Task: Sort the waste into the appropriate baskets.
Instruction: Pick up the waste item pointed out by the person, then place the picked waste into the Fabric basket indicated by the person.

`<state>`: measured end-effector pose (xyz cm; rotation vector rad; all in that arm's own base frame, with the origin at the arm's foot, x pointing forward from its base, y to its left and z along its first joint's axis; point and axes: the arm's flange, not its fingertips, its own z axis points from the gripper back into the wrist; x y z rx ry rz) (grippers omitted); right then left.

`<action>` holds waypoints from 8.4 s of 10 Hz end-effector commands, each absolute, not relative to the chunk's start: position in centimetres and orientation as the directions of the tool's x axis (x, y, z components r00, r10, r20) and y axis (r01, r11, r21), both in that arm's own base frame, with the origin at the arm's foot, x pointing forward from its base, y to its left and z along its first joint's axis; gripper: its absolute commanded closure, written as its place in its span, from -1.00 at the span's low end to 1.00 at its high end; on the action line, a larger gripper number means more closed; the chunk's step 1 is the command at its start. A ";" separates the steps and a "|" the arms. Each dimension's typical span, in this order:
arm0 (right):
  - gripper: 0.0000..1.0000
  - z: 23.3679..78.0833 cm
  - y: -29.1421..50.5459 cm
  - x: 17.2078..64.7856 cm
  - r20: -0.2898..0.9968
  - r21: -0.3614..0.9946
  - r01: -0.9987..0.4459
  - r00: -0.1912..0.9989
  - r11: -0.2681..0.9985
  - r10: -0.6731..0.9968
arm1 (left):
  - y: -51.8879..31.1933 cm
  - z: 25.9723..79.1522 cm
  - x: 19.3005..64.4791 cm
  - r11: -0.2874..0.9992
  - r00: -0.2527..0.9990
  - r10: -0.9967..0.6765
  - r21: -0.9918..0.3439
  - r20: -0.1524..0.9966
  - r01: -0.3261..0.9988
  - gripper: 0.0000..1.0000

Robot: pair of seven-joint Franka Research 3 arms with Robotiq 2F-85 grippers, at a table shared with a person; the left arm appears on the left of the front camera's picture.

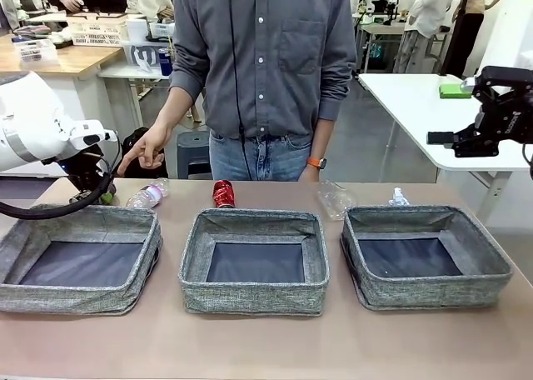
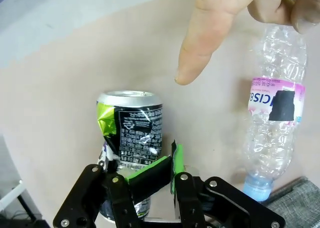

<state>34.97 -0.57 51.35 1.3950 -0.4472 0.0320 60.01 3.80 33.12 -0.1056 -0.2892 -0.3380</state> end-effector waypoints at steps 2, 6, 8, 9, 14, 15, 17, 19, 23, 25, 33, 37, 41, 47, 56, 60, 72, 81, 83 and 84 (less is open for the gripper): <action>-1.00 51.8 -0.3 35.2 0.313 0.946 -0.277 0.916 0.169 -0.249 | 3.6 34.0 59.1 0.943 0.902 -0.310 -0.024 0.301 0.332 1.00; -1.00 51.8 -0.3 35.2 0.313 0.946 -0.277 0.916 0.169 -0.249 | 3.0 44.5 53.1 0.956 0.890 -0.270 -0.007 0.368 0.293 1.00; -1.00 51.8 -0.3 35.2 0.313 0.946 -0.277 0.916 0.169 -0.249 | 2.1 47.8 49.7 0.958 0.889 -0.270 0.013 0.371 0.285 1.00; -1.00 51.8 -0.3 35.2 0.313 0.946 -0.277 0.916 0.169 -0.249 | 1.9 48.1 49.2 0.960 0.885 -0.268 0.028 0.382 0.278 1.00; -1.00 51.8 -0.3 35.2 0.313 0.946 -0.277 0.916 0.169 -0.249 | 4.7 46.3 54.2 0.944 0.828 -0.325 0.101 0.457 0.315 -0.29; -1.00 51.8 -0.3 35.2 0.313 0.946 -0.277 0.916 0.169 -0.249 | 4.5 46.4 54.4 0.933 0.849 -0.354 0.088 0.392 0.348 -1.00; -1.00 51.8 -0.3 35.2 0.313 0.946 -0.277 0.916 0.169 -0.249 | 3.7 46.3 54.5 0.921 0.877 -0.389 0.104 0.283 0.375 -1.00; -1.00 51.8 -0.3 35.2 0.313 0.946 -0.277 0.916 0.169 -0.249 | 3.6 44.9 55.8 0.923 0.890 -0.385 0.075 0.242 0.378 -1.00; -1.00 51.8 -0.3 35.2 0.313 0.946 -0.277 0.916 0.169 -0.249 | 3.8 40.8 59.7 0.918 0.898 -0.397 0.069 0.188 0.391 -1.00; -1.00 51.8 -0.3 35.2 0.313 0.946 -0.277 0.916 0.169 -0.249 | 4.6 37.5 61.0 0.906 0.895 -0.418 0.009 0.156 0.422 -1.00; -1.00 51.8 -0.3 35.2 0.313 0.946 -0.277 0.916 0.169 -0.249 | 5.4 32.1 62.6 0.925 0.914 -0.372 -0.019 0.162 0.379 -1.00; -1.00 51.8 -0.3 35.2 0.313 0.946 -0.277 0.916 0.169 -0.249 | 5.1 32.4 63.0 0.919 0.909 -0.387 -0.018 0.156 0.394 0.20; -1.00 51.8 -0.3 35.2 0.313 0.946 -0.277 0.916 0.169 -0.249 | 4.9 32.8 62.9 0.920 0.910 -0.389 0.004 0.146 0.392 1.00; -1.00 51.8 -0.3 35.2 0.313 0.946 -0.277 0.916 0.169 -0.249 | 5.4 36.5 61.9 0.937 0.924 -0.349 0.061 0.156 0.343 1.00; -1.00 51.8 -0.3 35.2 0.313 0.946 -0.277 0.916 0.169 -0.249 | -0.2 62.2 47.5 0.874 0.847 -0.444 -0.064 0.293 0.481 0.88; -1.00 51.8 -0.3 35.2 0.313 0.946 -0.277 0.916 0.169 -0.249 | -6.3 64.5 47.0 0.878 0.870 -0.411 -0.140 0.273 0.458 0.10; -1.00 51.8 -0.3 35.2 0.313 0.946 -0.277 0.916 0.169 -0.249 | -29.6 80.8 43.7 0.874 0.891 -0.437 -0.175 0.126 0.453 0.10; -1.00 51.8 -0.3 35.2 0.313 0.946 -0.277 0.916 0.169 -0.249 | -29.3 79.2 43.4 0.874 0.887 -0.434 -0.162 0.161 0.457 0.10; -1.00 51.8 -0.3 35.2 0.313 0.946 -0.277 0.916 0.169 -0.249 | -29.3 79.2 43.4 0.874 0.887 -0.434 -0.162 0.161 0.457 0.10; -1.00 51.8 -0.3 35.2 0.313 0.946 -0.277 0.916 0.169 -0.249 | -29.3 79.2 43.4 0.874 0.887 -0.434 -0.162 0.161 0.457 0.10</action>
